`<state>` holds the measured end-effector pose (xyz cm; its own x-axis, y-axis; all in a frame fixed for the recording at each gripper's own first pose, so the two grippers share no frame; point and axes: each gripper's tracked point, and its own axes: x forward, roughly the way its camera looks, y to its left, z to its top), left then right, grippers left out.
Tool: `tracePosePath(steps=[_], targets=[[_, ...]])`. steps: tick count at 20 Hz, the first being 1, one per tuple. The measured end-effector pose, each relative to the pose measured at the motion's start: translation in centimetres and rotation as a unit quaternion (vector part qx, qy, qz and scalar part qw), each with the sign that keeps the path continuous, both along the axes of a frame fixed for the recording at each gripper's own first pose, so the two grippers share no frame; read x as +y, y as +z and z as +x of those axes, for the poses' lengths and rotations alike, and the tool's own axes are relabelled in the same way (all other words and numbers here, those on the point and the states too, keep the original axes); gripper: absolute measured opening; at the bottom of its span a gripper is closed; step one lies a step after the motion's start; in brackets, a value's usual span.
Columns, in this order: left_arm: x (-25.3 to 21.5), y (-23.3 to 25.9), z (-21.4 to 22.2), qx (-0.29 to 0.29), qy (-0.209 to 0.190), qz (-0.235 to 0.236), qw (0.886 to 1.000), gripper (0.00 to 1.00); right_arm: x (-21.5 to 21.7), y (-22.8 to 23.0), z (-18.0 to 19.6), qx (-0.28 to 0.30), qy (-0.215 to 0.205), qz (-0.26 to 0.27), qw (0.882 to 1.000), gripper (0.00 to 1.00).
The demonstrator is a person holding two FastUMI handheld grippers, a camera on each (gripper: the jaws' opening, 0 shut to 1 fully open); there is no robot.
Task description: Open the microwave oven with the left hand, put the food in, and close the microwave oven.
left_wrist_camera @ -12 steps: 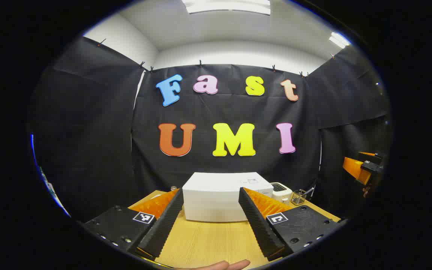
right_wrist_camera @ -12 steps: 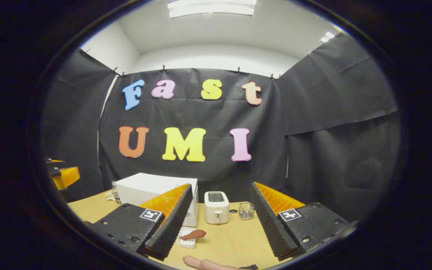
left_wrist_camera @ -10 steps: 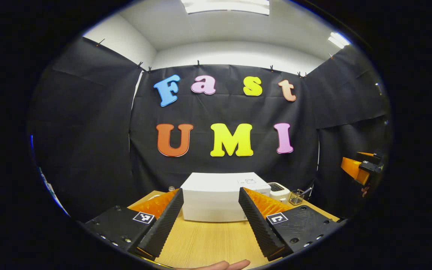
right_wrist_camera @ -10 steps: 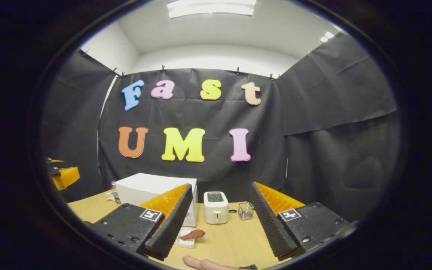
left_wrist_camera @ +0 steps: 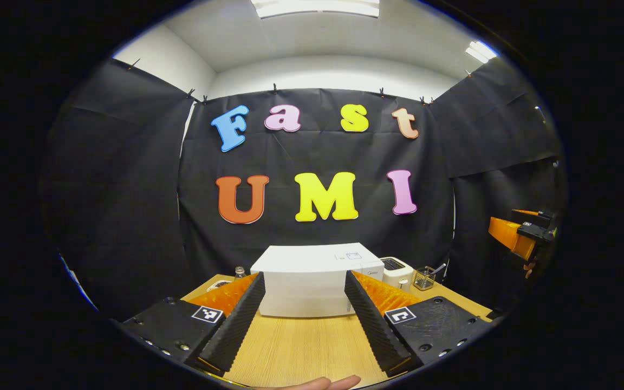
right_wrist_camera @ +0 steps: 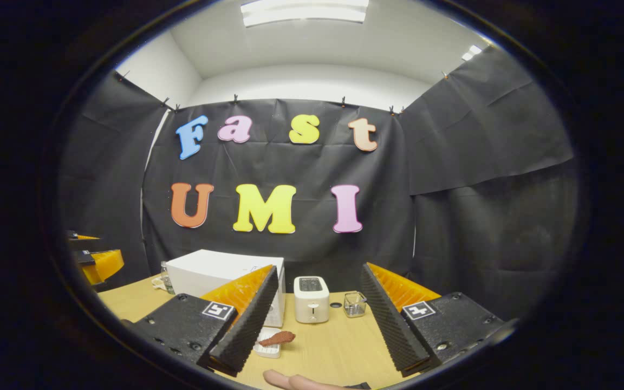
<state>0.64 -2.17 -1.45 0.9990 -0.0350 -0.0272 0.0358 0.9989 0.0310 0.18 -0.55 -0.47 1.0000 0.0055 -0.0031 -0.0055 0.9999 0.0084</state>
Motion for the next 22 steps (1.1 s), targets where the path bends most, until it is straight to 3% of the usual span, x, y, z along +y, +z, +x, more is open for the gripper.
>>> tracePosePath(steps=[4, 8, 11, 15, 20, 21, 22], targets=[[-0.8, -0.3, 1.5, -0.018, -0.008, -0.023, 1.000, 0.92, -0.2, -0.8, 0.4, 0.010, 0.003, 0.009, 1.000, 0.98], [-3.3, -4.9, 4.9, 0.023, -0.039, -0.046, 0.998, 0.93, -0.7, -1.7, 0.6, 0.013, 0.004, 0.017, 1.000, 0.98], [-4.1, -8.6, 8.3, 0.047, -0.039, -0.051, 0.997, 0.93, -1.4, -2.3, 0.9, 0.013, 0.006, 0.022, 1.000, 0.98], [-5.4, -13.8, 12.6, 0.084, -0.035, -0.022, 0.996, 0.93, -1.9, -3.3, 1.2, 0.018, 0.018, 0.027, 0.999, 0.98], [-9.2, -18.5, 16.9, 0.105, -0.061, -0.049, 0.991, 0.93, -2.8, -4.0, 1.6, 0.014, 0.023, 0.020, 0.999, 0.98], [-9.9, -19.2, 17.6, 0.107, -0.063, -0.048, 0.991, 0.93, -3.1, -4.1, 1.6, 0.012, 0.022, 0.019, 1.000, 0.90], [-10.7, -20.1, 18.4, 0.112, -0.068, -0.050, 0.990, 0.93, -3.3, -4.4, 1.7, 0.011, 0.022, 0.018, 1.000, 0.90]])
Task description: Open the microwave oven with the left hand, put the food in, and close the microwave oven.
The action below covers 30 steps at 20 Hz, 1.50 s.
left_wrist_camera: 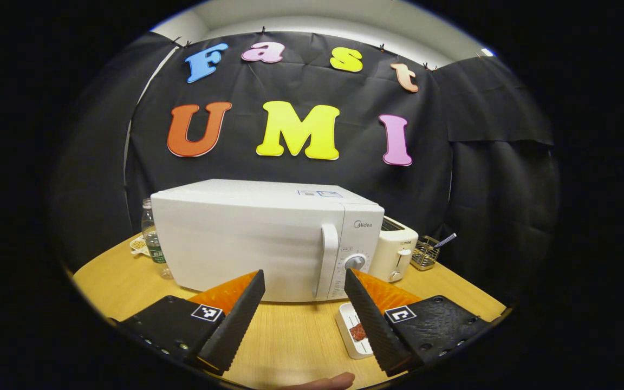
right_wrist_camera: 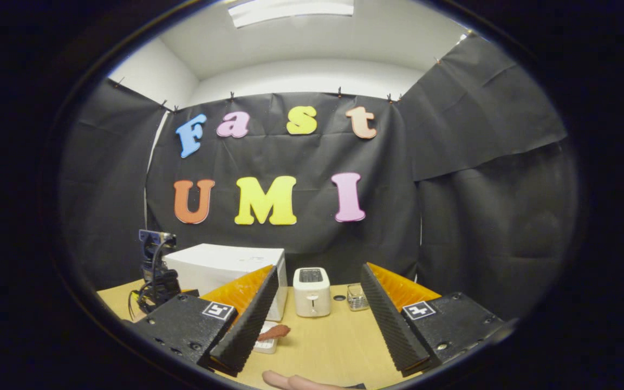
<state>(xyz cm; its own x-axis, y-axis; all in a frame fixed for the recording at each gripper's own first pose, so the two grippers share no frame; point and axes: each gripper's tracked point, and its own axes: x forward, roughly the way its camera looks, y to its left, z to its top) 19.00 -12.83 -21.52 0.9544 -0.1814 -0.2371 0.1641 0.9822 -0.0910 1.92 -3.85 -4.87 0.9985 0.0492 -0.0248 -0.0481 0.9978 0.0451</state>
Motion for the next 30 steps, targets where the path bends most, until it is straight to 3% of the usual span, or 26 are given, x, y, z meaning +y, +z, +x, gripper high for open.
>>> tracePosePath(steps=[2, 3, 6, 7, 8, 9, 10, 11, 12, 13, 14, 15, 16, 18, 19, 20, 21, 22, 23, 24, 25, 26, 27, 30], targets=[[-1.0, -1.2, 1.4, 0.004, -0.004, -0.004, 1.000, 0.93, -0.4, -0.6, 0.3, 0.001, 0.001, 0.000, 1.000, 0.90], [-1.5, -1.7, 2.2, 0.005, -0.005, -0.004, 1.000, 0.93, -0.6, -0.8, 0.5, 0.003, 0.001, -0.002, 1.000, 0.98], [-2.5, -2.6, 4.1, 0.005, -0.005, -0.002, 1.000, 0.93, -1.6, -1.8, 1.1, 0.006, -0.003, -0.012, 1.000, 0.98], [-2.7, -2.7, 4.7, 0.005, -0.004, -0.001, 1.000, 0.93, -1.9, -2.2, 1.3, 0.009, -0.002, -0.013, 1.000, 0.90], [-3.1, -2.7, 5.3, 0.001, -0.006, -0.003, 1.000, 0.93, -2.1, -2.6, 1.5, 0.013, -0.002, -0.012, 1.000, 0.98], [-3.4, -2.7, 6.0, -0.003, -0.004, -0.003, 1.000, 0.93, -2.3, -3.0, 1.7, 0.018, -0.004, -0.013, 1.000, 0.90], [-3.5, -2.8, 6.5, -0.006, -0.002, 0.000, 1.000, 0.93, -2.8, -3.3, 2.0, 0.021, -0.009, -0.016, 1.000, 0.98], [-3.8, -3.0, 7.2, -0.006, -0.002, 0.005, 1.000, 0.93, -3.2, -3.6, 2.1, 0.022, -0.012, -0.018, 1.000, 0.90], [-4.2, -3.5, 7.7, -0.003, -0.008, 0.010, 1.000, 0.93, -3.5, -3.9, 2.2, 0.022, -0.014, -0.020, 0.999, 0.98], [-4.4, -3.6, 8.1, -0.008, -0.008, 0.014, 1.000, 0.92, -3.8, -4.0, 2.3, 0.022, -0.016, -0.022, 0.999, 0.90], [-4.4, -3.6, 8.6, -0.012, -0.007, 0.019, 1.000, 0.79, -4.1, -4.3, 2.3, 0.022, -0.018, -0.023, 0.999, 0.98], [-4.5, -3.6, 9.1, -0.017, -0.007, 0.021, 1.000, 0.85, -4.5, -4.4, 2.3, 0.022, -0.021, -0.022, 0.999, 0.98], [-4.0, -3.9, 9.6, -0.014, 0.009, 0.026, 1.000, 0.80, -5.0, -4.5, 2.3, 0.019, -0.025, -0.023, 0.999, 0.98], [-3.2, -3.9, 10.0, -0.011, 0.033, 0.029, 0.999, 0.53, -5.6, -4.2, 2.2, 0.009, -0.032, -0.025, 0.999, 0.98], [-3.4, -3.8, 10.0, -0.006, 0.037, 0.020, 0.999, 0.44, -5.8, -4.1, 2.1, 0.006, -0.034, -0.025, 0.999, 0.98], [-3.8, -3.9, 9.7, 0.000, 0.030, 0.006, 1.000, 0.43, -5.9, -4.1, 2.0, 0.004, -0.034, -0.026, 0.999, 0.98], [-3.8, -3.6, 9.6, 0.002, 0.040, 0.003, 0.999, 0.20, -5.9, -4.2, 1.8, 0.003, -0.032, -0.026, 0.999, 0.98], [-3.8, -4.1, 9.9, 0.009, 0.044, 0.011, 0.999, 0.27, -5.8, -4.2, 1.6, 0.003, -0.030, -0.027, 0.999, 0.98], [-3.6, -3.9, 9.4, 0.006, 0.044, 0.019, 0.999, 0.11, -5.9, -4.1, 1.3, 0.003, -0.029, -0.028, 0.999, 0.98], [-3.8, -4.1, 9.9, 0.011, 0.045, 0.027, 0.999, 0.19, -6.0, -4.1, 1.0, 0.003, -0.029, -0.028, 0.999, 0.98], [-3.7, -4.1, 9.8, 0.013, 0.044, 0.026, 0.999, 0.19, -6.1, -4.0, 0.7, 0.003, -0.030, -0.028, 0.999, 0.98], [-3.6, -4.1, 9.7, 0.016, 0.045, 0.015, 0.999, 0.20, -6.2, -4.0, 0.5, 0.004, -0.031, -0.027, 0.999, 0.91], [-3.7, -4.2, 9.6, 0.021, 0.042, 0.010, 0.999, 0.12, -6.4, -3.9, 0.2, 0.004, -0.033, -0.025, 0.999, 0.90], [-3.7, -4.6, 9.3, 0.025, 0.037, 0.020, 0.999, 0.13, -6.9, -3.6, -0.6, 0.003, -0.037, -0.022, 0.999, 0.90]])
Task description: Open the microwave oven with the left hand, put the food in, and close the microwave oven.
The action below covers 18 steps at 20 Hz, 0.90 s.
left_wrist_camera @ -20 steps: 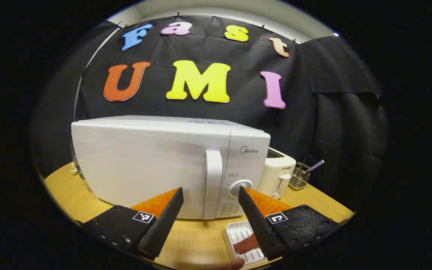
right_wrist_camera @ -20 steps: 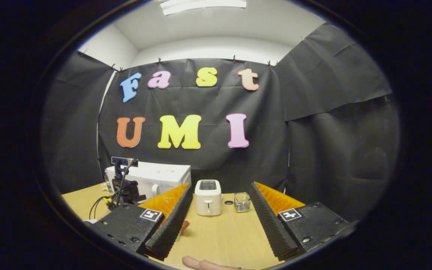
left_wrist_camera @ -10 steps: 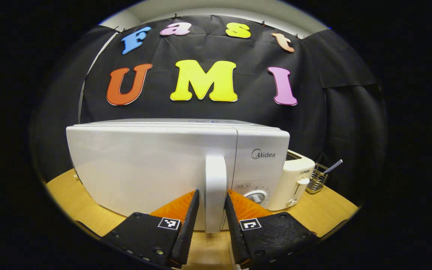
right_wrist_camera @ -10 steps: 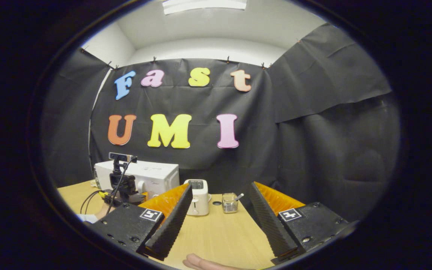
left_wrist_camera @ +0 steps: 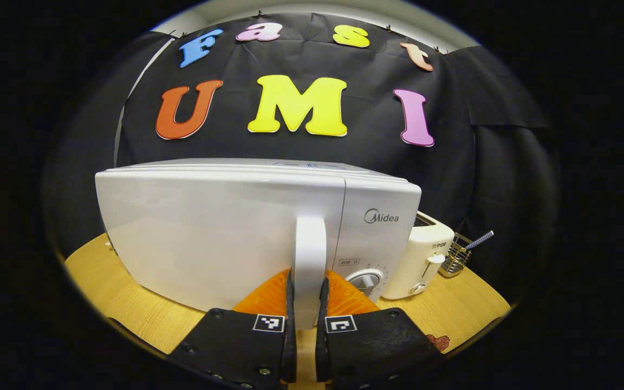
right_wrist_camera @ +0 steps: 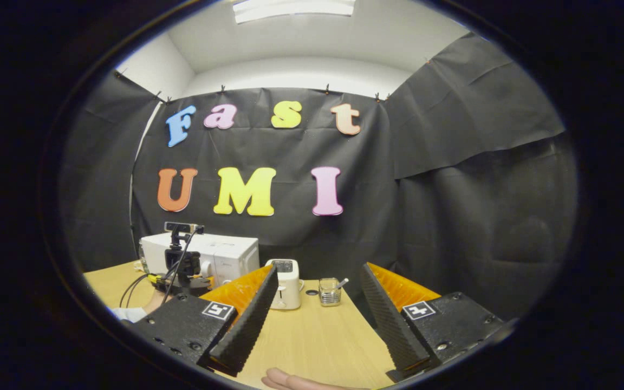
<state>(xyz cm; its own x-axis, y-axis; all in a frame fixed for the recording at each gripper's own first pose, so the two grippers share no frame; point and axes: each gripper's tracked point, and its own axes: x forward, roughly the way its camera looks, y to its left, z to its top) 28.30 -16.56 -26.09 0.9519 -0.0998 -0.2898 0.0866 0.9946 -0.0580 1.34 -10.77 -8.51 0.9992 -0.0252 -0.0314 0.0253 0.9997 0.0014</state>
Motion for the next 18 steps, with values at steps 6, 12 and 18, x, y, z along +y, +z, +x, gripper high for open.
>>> tracePosePath(steps=[6, 12, 18], targets=[[0.3, 0.2, -2.0, 0.000, -0.006, 0.001, 1.000, 0.12, -1.3, 0.9, -1.4, -0.011, -0.014, -0.001, 1.000, 0.98], [1.6, 0.8, -6.4, -0.005, -0.019, -0.013, 1.000, 0.12, 0.0, 0.8, -2.3, -0.005, -0.007, 0.013, 1.000, 0.98], [4.2, 1.1, -11.4, -0.022, -0.044, 0.000, 0.999, 0.12, 2.6, 1.3, -4.0, -0.010, 0.017, 0.017, 1.000, 0.98]])
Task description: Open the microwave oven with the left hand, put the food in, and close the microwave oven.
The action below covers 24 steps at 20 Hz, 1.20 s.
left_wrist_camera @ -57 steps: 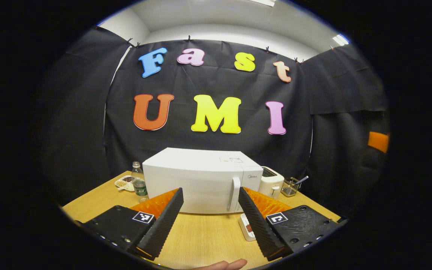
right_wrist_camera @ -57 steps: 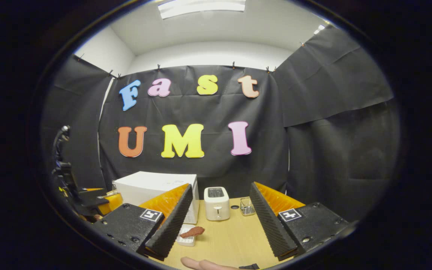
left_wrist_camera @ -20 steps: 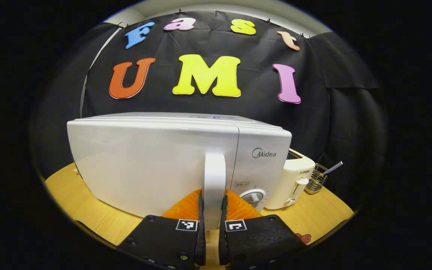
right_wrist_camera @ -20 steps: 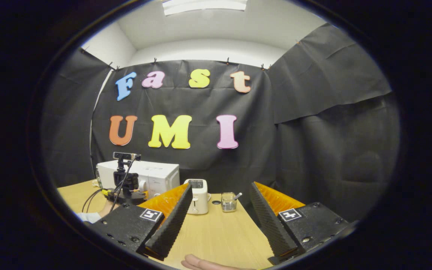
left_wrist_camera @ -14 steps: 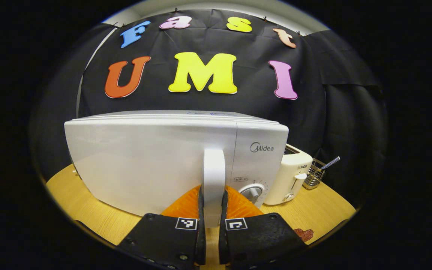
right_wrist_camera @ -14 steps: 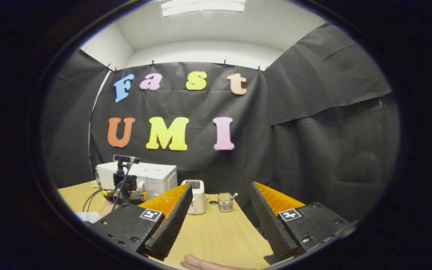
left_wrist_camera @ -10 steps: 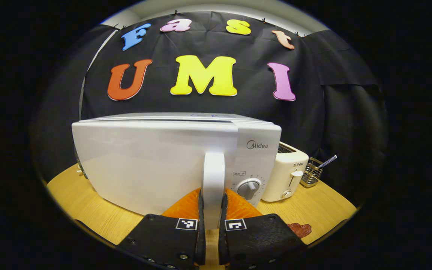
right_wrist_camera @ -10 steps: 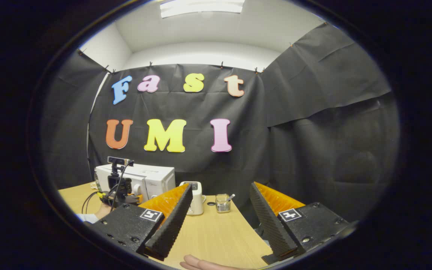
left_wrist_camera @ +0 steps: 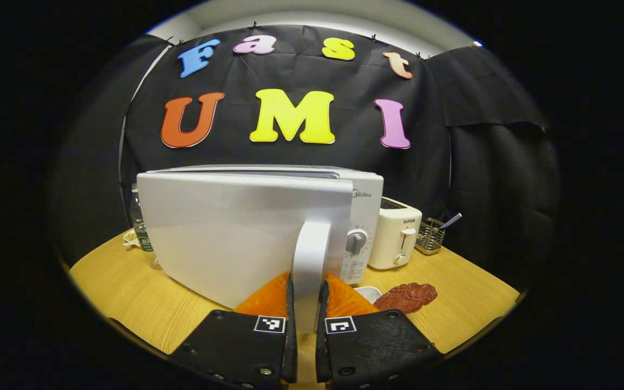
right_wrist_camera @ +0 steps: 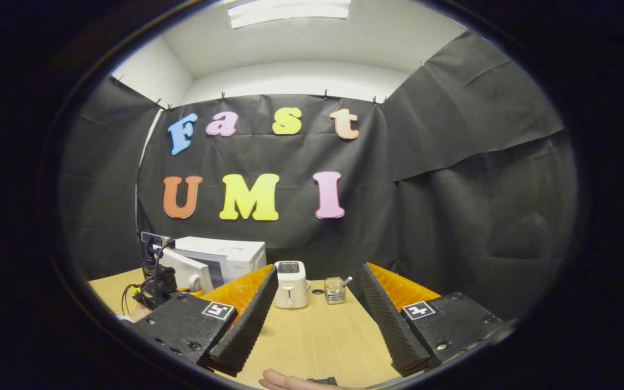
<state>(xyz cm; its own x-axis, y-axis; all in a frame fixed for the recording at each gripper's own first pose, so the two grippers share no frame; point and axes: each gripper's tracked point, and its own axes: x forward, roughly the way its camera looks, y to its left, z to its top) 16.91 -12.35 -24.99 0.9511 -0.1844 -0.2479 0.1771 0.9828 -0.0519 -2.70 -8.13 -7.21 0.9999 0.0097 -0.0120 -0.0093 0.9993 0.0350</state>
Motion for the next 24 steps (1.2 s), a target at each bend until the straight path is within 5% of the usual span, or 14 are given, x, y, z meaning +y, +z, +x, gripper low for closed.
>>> tracePosePath(steps=[7, 9, 10, 14, 18, 19, 21, 22, 24], targets=[[5.5, 0.3, -6.4, -0.014, -0.003, -0.006, 1.000, 0.17, 3.9, 0.0, -1.0, -0.001, 0.030, -0.006, 1.000, 0.98], [7.4, 0.1, -8.0, -0.017, 0.003, -0.005, 1.000, 0.21, 5.0, 0.0, -1.2, -0.005, 0.039, -0.008, 0.999, 0.90], [8.7, 0.2, -9.0, -0.019, 0.009, -0.004, 1.000, 0.22, 5.5, -0.3, -1.3, -0.005, 0.042, -0.010, 0.999, 0.98], [14.1, -1.1, -13.5, 0.004, 0.038, 0.015, 0.999, 0.22, 7.8, -2.0, -1.3, 0.010, 0.062, -0.016, 0.998, 0.98], [19.6, -3.7, -18.1, 0.030, 0.096, 0.016, 0.995, 0.73, 10.1, -4.7, -0.7, 0.038, 0.078, -0.014, 0.996, 0.98], [20.4, -3.7, -19.2, 0.029, 0.108, 0.006, 0.994, 0.96, 10.5, -5.5, -0.4, 0.049, 0.080, -0.016, 0.995, 0.98], [20.9, -3.0, -20.6, 0.023, 0.115, -0.015, 0.993, 0.92, 11.3, -6.7, 0.3, 0.069, 0.085, -0.018, 0.994, 0.91], [21.2, -2.5, -21.0, 0.019, 0.119, -0.020, 0.993, 0.92, 11.6, -7.0, 0.6, 0.075, 0.086, -0.018, 0.993, 0.98], [21.9, -1.2, -21.9, 0.007, 0.121, -0.023, 0.992, 0.92, 11.9, -7.5, 1.1, 0.082, 0.085, -0.020, 0.993, 0.98]])
